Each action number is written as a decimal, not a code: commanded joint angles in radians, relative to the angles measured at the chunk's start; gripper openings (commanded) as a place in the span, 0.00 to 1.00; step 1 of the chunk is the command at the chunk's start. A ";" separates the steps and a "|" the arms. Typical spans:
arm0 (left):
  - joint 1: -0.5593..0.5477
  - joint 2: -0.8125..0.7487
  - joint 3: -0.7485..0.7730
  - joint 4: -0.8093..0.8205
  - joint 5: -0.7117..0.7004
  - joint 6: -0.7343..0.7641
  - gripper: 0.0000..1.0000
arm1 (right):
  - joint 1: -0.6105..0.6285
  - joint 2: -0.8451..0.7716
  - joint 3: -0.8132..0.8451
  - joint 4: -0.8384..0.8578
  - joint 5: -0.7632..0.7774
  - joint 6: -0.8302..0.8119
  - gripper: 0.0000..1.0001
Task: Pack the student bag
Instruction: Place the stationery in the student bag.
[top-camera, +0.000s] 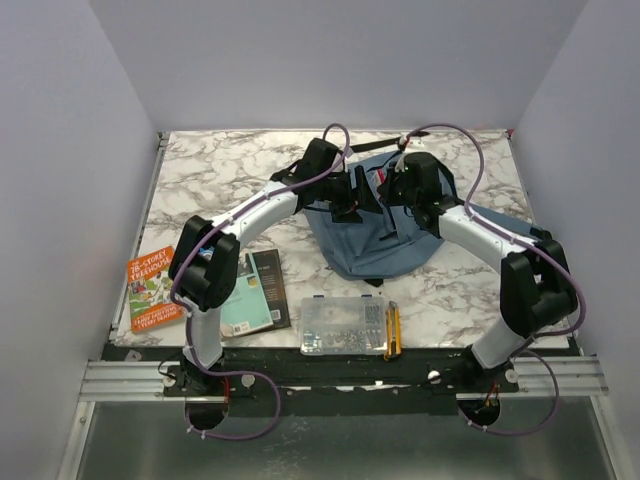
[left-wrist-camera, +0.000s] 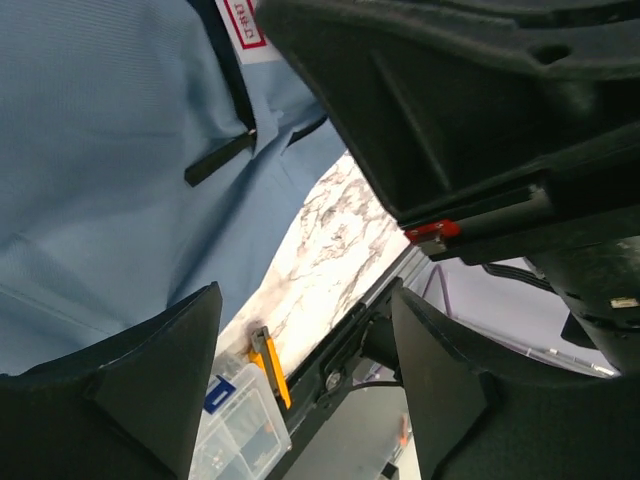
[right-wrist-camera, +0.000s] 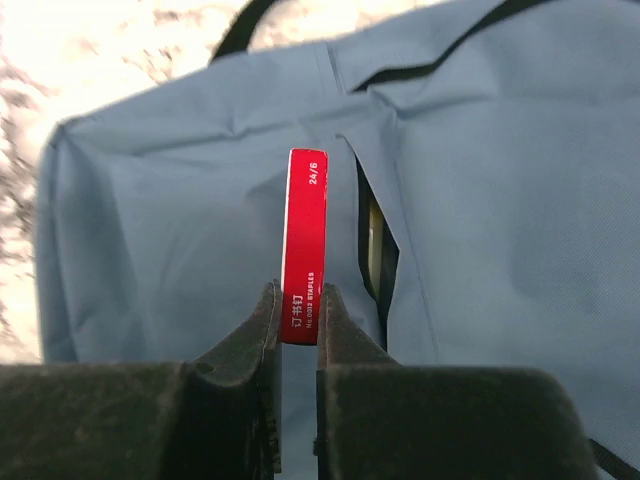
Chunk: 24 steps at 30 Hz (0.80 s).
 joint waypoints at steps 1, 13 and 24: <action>0.004 0.088 0.068 -0.085 0.004 0.033 0.68 | -0.005 0.074 0.048 -0.095 -0.013 -0.051 0.01; 0.010 0.158 0.014 -0.129 -0.039 0.050 0.65 | -0.020 0.178 0.091 -0.163 0.126 -0.045 0.00; 0.014 0.171 0.006 -0.129 -0.038 0.037 0.65 | -0.024 0.273 0.158 -0.152 0.139 -0.087 0.01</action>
